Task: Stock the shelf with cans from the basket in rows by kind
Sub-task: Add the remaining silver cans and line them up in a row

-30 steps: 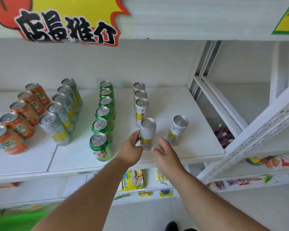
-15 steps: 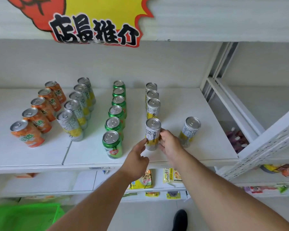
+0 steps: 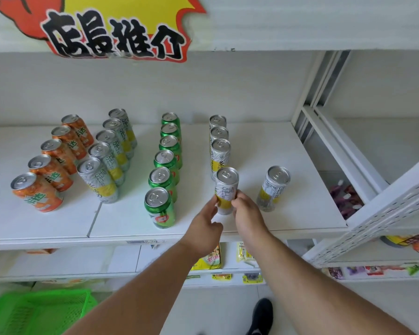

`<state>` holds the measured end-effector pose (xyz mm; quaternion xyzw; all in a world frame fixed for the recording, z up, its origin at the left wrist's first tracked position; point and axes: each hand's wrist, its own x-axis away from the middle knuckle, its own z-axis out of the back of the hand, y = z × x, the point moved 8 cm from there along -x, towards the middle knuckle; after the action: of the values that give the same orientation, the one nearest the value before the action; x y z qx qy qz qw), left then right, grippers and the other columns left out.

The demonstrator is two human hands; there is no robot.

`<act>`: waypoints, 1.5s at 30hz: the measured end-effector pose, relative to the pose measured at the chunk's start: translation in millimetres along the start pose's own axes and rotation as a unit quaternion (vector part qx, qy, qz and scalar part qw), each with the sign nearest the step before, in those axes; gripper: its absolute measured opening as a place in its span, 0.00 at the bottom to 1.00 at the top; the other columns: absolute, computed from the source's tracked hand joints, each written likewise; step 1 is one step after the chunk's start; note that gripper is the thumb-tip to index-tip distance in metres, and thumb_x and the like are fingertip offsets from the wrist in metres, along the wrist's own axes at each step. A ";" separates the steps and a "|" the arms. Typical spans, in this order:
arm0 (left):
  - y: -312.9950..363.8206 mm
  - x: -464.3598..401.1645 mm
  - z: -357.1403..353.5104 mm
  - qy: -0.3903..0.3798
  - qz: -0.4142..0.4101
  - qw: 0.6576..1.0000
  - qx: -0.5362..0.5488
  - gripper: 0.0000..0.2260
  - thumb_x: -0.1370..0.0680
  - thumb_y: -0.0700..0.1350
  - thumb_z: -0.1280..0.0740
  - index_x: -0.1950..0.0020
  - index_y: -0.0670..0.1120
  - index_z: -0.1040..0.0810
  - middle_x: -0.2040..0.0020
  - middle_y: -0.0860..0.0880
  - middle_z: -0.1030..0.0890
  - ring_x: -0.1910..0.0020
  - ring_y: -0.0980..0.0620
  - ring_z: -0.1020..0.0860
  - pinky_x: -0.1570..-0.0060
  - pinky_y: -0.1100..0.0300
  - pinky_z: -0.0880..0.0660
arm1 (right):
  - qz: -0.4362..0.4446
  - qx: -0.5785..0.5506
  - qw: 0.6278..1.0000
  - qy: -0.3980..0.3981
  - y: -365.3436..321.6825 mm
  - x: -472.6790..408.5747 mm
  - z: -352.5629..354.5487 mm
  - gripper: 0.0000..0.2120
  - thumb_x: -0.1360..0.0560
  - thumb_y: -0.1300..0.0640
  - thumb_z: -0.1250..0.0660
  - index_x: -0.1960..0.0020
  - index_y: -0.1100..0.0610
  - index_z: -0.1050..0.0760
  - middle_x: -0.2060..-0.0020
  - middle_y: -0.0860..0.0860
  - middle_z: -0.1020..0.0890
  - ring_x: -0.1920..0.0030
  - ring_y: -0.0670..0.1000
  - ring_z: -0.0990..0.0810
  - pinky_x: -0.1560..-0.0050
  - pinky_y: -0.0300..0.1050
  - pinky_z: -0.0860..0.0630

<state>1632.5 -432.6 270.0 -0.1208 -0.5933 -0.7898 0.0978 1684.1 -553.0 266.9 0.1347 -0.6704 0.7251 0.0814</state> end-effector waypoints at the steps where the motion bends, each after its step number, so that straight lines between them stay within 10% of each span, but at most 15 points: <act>1: -2.5 2.9 -4.0 -0.004 0.002 1.000 -0.008 0.35 0.24 0.34 0.41 0.20 0.58 0.42 0.25 0.59 0.32 0.30 0.65 0.31 0.40 0.72 0.32 | -0.006 -0.004 1.000 -0.007 -2.7 -4.9 2.5 0.17 0.30 0.49 0.41 0.49 0.47 0.16 0.52 0.47 0.13 0.46 0.52 0.17 0.41 0.51 0.25; 5: -6.0 3.2 1.1 0.019 0.009 1.000 -0.014 0.31 0.21 0.35 0.41 0.20 0.54 0.40 0.24 0.54 0.33 0.26 0.60 0.35 0.37 0.68 0.32 | -0.037 0.004 0.999 -0.040 18.2 -32.6 12.4 0.17 0.28 0.47 0.40 0.46 0.51 0.18 0.44 0.50 0.13 0.36 0.55 0.19 0.31 0.54 0.27; 10: -1.8 -7.0 17.7 0.057 0.019 0.998 0.005 0.28 0.18 0.37 0.40 0.20 0.51 0.40 0.24 0.52 0.32 0.25 0.59 0.35 0.28 0.57 0.34 | -0.023 -0.008 0.999 0.022 19.0 -1.4 15.3 0.14 0.29 0.47 0.41 0.49 0.50 0.22 0.59 0.39 0.26 0.56 0.44 0.30 0.51 0.45 0.33; 13: 9.5 -14.1 12.8 0.037 0.000 0.999 0.006 0.28 0.19 0.36 0.40 0.20 0.54 0.38 0.26 0.56 0.30 0.27 0.62 0.33 0.29 0.61 0.37 | 0.003 -0.010 0.999 0.051 20.8 10.3 13.1 0.26 0.29 0.47 0.42 0.33 0.51 0.21 0.50 0.45 0.23 0.51 0.45 0.28 0.44 0.45 0.30; 23: 19.3 -30.4 10.0 0.026 -0.023 0.998 0.047 0.30 0.22 0.28 0.44 0.26 0.54 0.30 0.34 0.60 0.23 0.41 0.78 0.28 0.43 0.81 0.34 | -0.038 -0.045 0.998 0.008 6.8 -17.1 0.6 0.30 0.26 0.48 0.38 0.24 0.51 0.27 0.29 0.46 0.23 0.31 0.45 0.25 0.23 0.51 0.33; 45: 15.6 -53.3 18.3 0.036 0.004 0.998 0.053 0.30 0.20 0.30 0.42 0.22 0.54 0.36 0.33 0.61 0.25 0.34 0.67 0.29 0.32 0.65 0.36 | -0.022 -0.036 0.999 -0.014 -6.6 -46.2 -10.5 0.25 0.20 0.55 0.39 0.23 0.53 0.29 0.31 0.46 0.23 0.32 0.44 0.27 0.25 0.45 0.35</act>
<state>1689.3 -418.7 272.8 -0.0892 -0.6302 -0.7604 0.1287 1729.0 -539.2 258.4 0.1568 -0.6942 0.6964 0.0924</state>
